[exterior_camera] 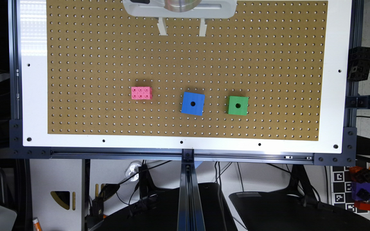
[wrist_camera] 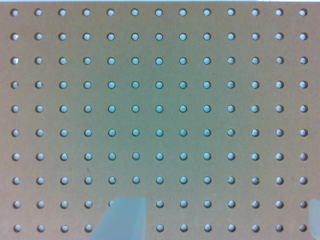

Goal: Pick up pink block.

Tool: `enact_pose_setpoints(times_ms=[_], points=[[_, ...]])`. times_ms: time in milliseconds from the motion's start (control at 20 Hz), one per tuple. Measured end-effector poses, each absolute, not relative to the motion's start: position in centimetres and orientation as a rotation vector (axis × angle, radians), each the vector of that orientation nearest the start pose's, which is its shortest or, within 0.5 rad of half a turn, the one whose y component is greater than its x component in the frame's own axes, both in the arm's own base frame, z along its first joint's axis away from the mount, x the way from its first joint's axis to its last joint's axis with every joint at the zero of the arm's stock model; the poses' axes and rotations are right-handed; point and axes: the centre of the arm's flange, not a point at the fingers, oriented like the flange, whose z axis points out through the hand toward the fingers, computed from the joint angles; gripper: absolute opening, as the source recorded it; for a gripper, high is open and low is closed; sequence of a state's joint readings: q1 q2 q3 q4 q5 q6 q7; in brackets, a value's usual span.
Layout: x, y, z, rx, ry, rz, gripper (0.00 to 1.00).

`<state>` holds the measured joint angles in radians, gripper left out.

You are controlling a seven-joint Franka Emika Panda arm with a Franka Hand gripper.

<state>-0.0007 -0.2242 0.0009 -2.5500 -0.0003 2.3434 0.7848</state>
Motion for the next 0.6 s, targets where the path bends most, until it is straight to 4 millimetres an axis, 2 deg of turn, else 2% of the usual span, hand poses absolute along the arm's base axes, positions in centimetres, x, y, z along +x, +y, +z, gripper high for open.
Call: enact_pose_setpoints(times_ms=[200, 400, 600], points=[[43.6, 0.0, 35.1, -2.897, 1.199, -0.026, 1.0], [44.1, -2.6, 35.6, -2.891, 1.212, -0.048, 1.0], [46.5, -4.5, 35.9, -2.886, 1.218, -0.065, 1.0]])
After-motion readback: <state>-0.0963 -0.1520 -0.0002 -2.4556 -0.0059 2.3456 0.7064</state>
